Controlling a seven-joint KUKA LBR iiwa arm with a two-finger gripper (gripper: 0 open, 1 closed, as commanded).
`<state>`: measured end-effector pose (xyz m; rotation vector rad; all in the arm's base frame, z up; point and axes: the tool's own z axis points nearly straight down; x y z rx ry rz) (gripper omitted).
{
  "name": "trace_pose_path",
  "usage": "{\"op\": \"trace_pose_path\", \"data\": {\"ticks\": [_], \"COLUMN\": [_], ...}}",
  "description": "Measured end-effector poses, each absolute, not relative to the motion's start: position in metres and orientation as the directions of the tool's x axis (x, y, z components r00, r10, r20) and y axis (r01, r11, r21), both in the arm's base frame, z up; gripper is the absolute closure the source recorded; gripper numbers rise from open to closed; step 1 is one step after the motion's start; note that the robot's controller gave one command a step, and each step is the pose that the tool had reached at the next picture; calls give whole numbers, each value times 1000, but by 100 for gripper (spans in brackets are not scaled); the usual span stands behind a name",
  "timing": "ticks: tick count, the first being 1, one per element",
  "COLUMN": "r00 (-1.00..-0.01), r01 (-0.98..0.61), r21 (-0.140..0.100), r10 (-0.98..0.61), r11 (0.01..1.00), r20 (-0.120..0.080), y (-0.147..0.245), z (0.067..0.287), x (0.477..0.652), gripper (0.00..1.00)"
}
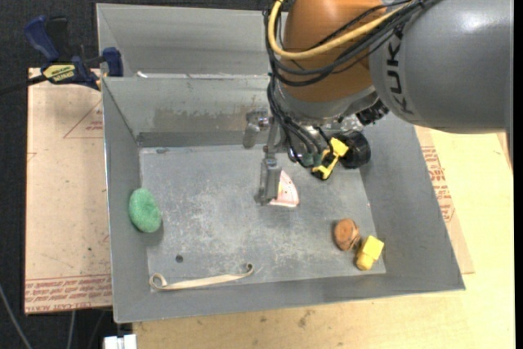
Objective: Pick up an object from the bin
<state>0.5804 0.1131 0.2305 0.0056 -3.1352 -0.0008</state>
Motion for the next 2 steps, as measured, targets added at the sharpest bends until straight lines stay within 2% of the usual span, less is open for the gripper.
{"op": "trace_pose_path", "data": {"ticks": [1,2], "r00": [-1000,-999], "r01": [-1,45], "r21": [2,3], "r10": [-1,45], "r11": [1000,999], "r20": [-1,0], "y": [113,88], "z": [235,249], "x": [581,583], "gripper": [0,0]}}
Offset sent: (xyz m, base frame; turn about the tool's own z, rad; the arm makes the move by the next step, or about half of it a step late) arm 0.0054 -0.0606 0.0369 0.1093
